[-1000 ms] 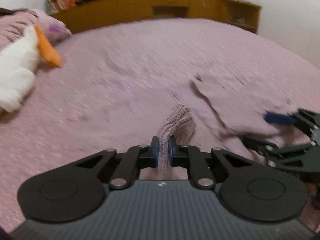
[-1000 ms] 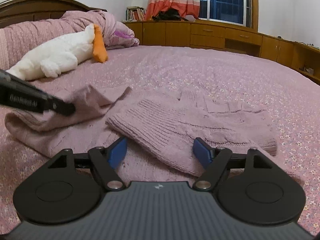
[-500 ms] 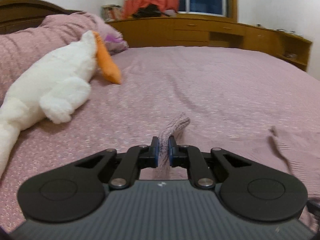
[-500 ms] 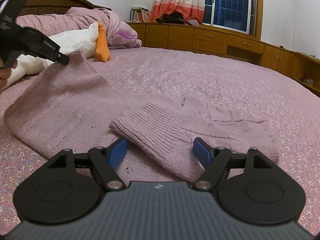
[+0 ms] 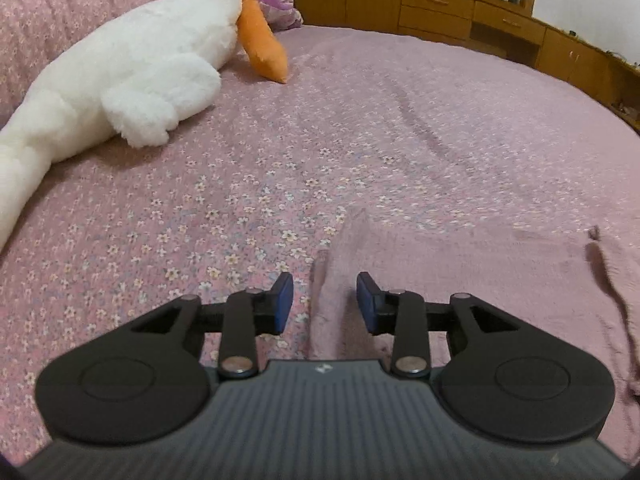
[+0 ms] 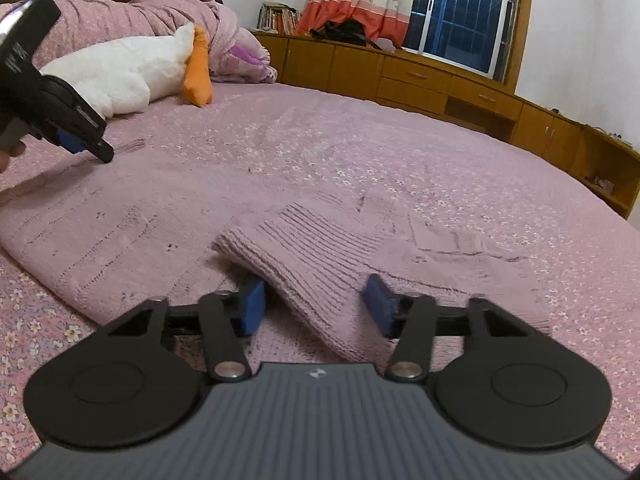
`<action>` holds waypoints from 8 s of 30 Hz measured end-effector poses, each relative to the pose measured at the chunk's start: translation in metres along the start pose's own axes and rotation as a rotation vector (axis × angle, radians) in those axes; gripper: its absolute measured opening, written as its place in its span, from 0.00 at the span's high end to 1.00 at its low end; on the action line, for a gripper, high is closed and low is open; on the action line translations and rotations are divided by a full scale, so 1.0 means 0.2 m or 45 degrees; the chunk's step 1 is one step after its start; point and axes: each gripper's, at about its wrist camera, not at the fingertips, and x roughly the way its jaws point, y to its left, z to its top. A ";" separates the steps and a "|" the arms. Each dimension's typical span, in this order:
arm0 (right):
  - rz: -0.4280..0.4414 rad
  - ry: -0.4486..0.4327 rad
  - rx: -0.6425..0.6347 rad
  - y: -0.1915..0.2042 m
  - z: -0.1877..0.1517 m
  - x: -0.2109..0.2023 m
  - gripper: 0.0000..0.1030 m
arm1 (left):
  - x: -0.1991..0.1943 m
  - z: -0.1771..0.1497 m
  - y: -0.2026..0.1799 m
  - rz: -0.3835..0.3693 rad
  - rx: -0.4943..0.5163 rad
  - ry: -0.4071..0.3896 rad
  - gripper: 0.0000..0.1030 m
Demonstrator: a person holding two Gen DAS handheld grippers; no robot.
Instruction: Fold small clothes
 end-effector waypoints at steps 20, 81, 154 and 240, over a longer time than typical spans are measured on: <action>-0.317 0.036 -0.068 -0.55 0.38 0.17 0.92 | 0.00 -0.04 -0.08 -0.057 0.053 0.018 0.64; 0.355 0.171 1.274 -1.00 -0.32 -0.08 0.07 | -0.38 -0.27 0.04 0.019 -0.129 0.234 0.57; 0.175 0.042 1.109 -0.79 0.03 0.24 0.70 | -0.49 -0.17 0.10 -0.011 -0.031 0.214 0.57; 0.312 0.141 1.011 -0.09 0.23 -0.07 0.09 | -0.47 -0.05 -0.20 -0.346 0.096 0.110 0.37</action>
